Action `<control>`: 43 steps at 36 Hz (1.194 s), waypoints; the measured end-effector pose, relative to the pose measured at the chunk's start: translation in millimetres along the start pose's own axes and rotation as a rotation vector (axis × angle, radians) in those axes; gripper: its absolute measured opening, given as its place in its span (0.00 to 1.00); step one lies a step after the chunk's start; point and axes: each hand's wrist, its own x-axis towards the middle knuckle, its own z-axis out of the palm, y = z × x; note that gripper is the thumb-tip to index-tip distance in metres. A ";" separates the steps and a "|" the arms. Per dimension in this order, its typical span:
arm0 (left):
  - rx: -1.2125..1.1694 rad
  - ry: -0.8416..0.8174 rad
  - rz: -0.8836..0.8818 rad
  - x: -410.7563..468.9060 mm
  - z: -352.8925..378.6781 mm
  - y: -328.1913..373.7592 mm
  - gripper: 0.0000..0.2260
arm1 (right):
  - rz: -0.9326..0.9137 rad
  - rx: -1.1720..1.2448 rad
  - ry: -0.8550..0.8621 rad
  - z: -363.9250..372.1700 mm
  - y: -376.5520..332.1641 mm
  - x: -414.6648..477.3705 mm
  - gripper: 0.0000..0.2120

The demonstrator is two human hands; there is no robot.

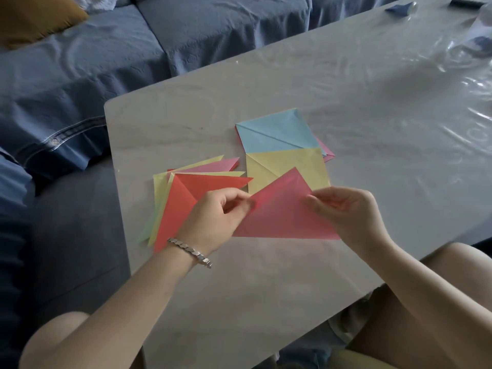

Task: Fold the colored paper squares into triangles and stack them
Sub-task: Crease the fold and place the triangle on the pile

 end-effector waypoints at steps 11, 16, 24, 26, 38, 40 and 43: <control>0.076 0.265 0.197 -4.7 17.9 22.1 0.13 | 0.005 0.084 0.067 10.3 -15.6 -5.6 0.09; 0.057 0.264 0.202 -8.0 22.0 23.4 0.13 | 0.014 0.107 0.099 12.0 -17.8 -6.5 0.08; 0.036 0.275 0.201 -13.3 23.4 23.1 0.12 | 0.066 0.152 0.086 11.4 -23.7 -9.2 0.08; 0.038 0.284 0.207 -13.6 24.0 22.5 0.12 | 0.057 0.146 0.076 10.7 -24.6 -9.9 0.08; 0.025 0.272 0.207 -14.0 23.3 22.0 0.10 | 0.027 0.119 0.051 7.4 -27.7 -10.1 0.10; 0.027 0.269 0.209 -14.6 22.8 23.3 0.10 | 0.029 0.122 0.051 6.8 -27.8 -10.3 0.10; 0.018 0.268 0.205 -15.8 22.7 24.5 0.09 | 0.035 0.127 0.045 6.1 -27.1 -10.8 0.10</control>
